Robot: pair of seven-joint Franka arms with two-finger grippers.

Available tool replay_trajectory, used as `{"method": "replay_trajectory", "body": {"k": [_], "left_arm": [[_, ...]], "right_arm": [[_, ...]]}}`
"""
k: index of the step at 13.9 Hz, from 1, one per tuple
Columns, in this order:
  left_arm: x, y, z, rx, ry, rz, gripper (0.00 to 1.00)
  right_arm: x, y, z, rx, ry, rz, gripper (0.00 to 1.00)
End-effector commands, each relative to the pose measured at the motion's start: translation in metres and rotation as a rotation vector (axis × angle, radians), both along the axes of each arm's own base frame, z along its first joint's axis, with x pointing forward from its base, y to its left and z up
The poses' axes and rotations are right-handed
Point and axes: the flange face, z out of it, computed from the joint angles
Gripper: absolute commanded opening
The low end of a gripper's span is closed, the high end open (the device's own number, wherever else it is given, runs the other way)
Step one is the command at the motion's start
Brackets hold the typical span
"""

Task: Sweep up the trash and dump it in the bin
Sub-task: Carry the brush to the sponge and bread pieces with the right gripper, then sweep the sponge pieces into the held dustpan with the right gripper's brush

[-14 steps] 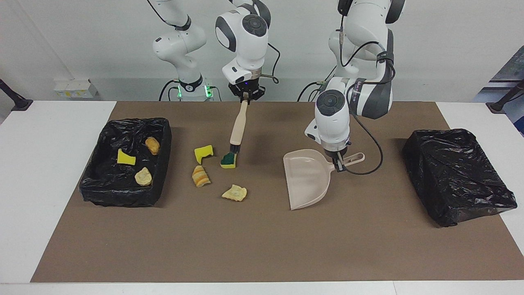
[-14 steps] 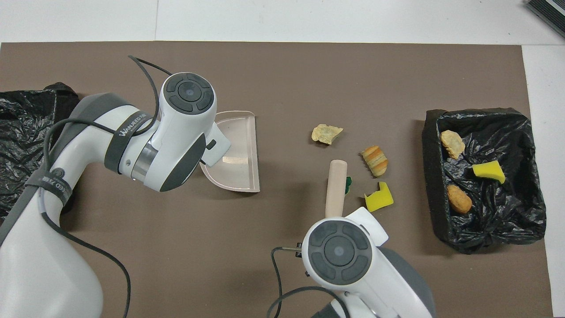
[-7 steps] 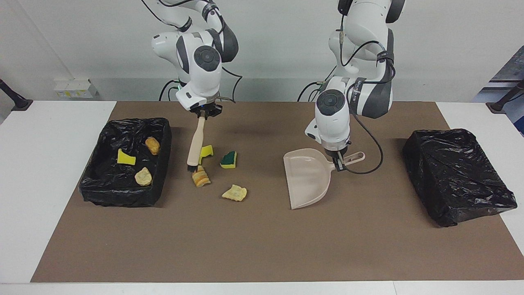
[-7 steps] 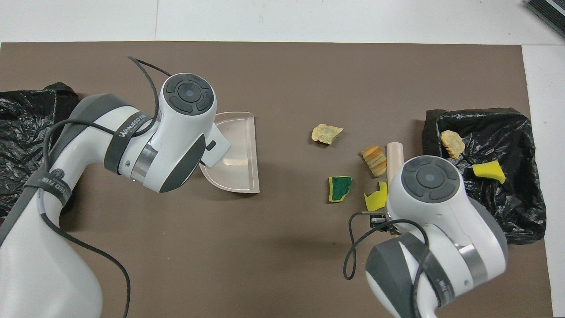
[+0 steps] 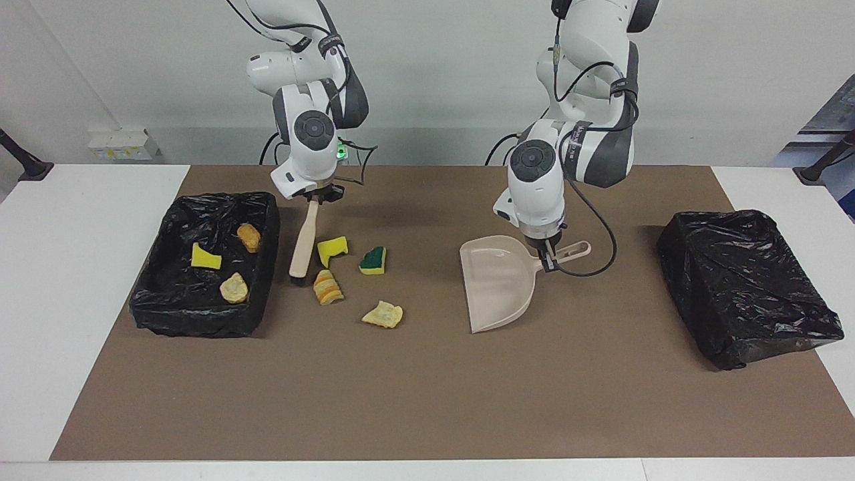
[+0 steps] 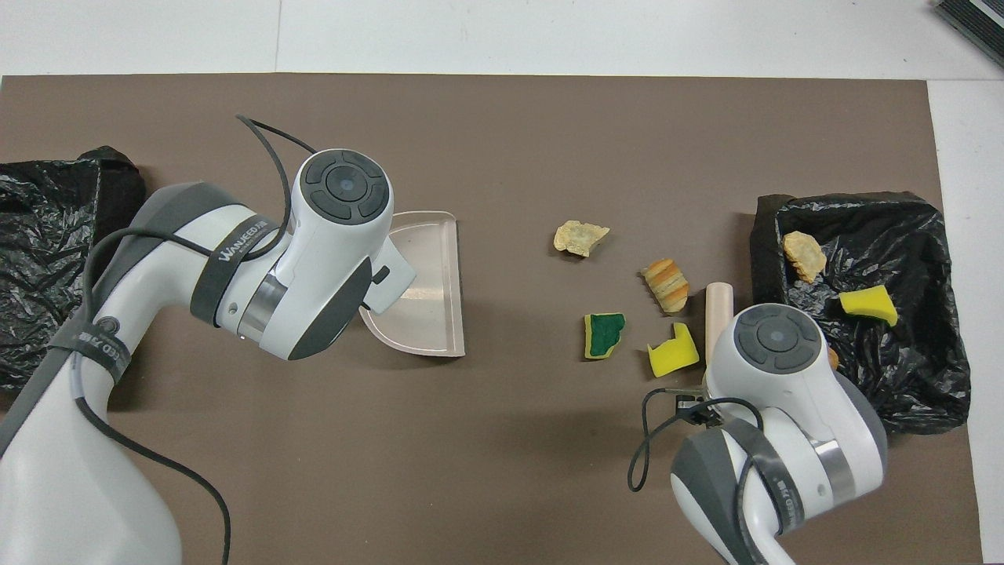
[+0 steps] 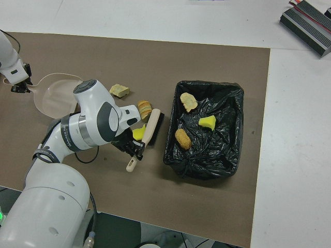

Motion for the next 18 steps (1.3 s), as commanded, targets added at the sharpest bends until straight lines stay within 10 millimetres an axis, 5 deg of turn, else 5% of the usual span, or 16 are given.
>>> {"method": "replay_trajectory", "body": {"k": [1,4,13,15,18], "left_arm": [[-0.009,0.003,0.002,0.008,-0.008,-0.003,0.00],[-0.012,-0.002,0.001,-0.007,0.000,-0.002,0.00],[-0.031,-0.009,-0.007,-0.017,0.004,-0.027,0.00],[-0.040,-0.004,-0.012,-0.010,0.020,-0.028,0.00],[-0.053,0.009,-0.021,0.000,0.042,-0.019,0.00]], "right_arm": [[-0.007,0.012,-0.004,0.059,-0.027,-0.070,0.00],[0.002,0.029,-0.003,0.152,-0.031,-0.116,0.00],[0.030,0.164,-0.011,0.293,-0.002,-0.170,0.00],[0.044,0.179,-0.011,0.331,0.003,-0.185,0.00],[0.036,0.207,-0.006,0.434,-0.002,-0.181,0.00]]}}
